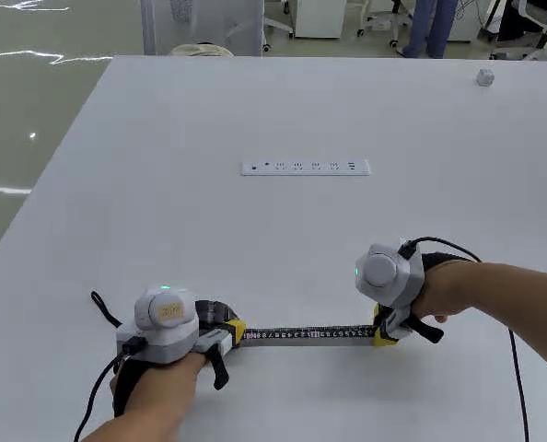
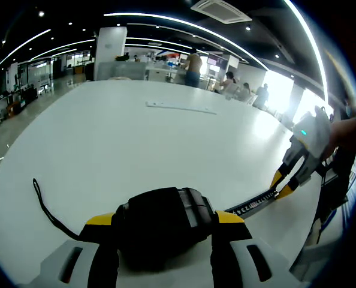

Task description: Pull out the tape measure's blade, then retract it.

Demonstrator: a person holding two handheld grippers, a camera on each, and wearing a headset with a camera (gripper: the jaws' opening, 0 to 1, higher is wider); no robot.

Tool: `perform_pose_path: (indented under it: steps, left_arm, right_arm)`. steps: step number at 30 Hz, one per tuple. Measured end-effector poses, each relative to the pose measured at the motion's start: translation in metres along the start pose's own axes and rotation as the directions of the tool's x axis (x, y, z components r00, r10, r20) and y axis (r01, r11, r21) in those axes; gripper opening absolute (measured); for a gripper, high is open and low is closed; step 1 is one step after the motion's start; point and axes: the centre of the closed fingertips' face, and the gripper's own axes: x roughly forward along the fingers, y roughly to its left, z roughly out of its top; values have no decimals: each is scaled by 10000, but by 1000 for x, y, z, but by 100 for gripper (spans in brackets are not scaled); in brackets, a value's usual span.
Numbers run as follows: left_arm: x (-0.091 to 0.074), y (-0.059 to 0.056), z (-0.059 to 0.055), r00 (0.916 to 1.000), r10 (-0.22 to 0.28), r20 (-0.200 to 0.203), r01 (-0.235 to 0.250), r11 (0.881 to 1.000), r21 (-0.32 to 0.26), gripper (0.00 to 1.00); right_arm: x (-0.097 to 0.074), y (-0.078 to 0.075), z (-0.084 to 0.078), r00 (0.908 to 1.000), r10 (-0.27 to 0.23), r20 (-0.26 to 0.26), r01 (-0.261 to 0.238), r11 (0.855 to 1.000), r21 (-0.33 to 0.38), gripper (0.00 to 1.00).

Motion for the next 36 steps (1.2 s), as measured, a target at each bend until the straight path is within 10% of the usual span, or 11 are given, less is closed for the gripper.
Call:
perform_pose_path:
  steps: [36]
  left_arm:
    - [0, -1, -1, 9999, -104, -20, 104, 9999, -48, 59]
  right_arm:
    - [3, 4, 13, 9999, 47, 165, -48, 10000, 80, 14]
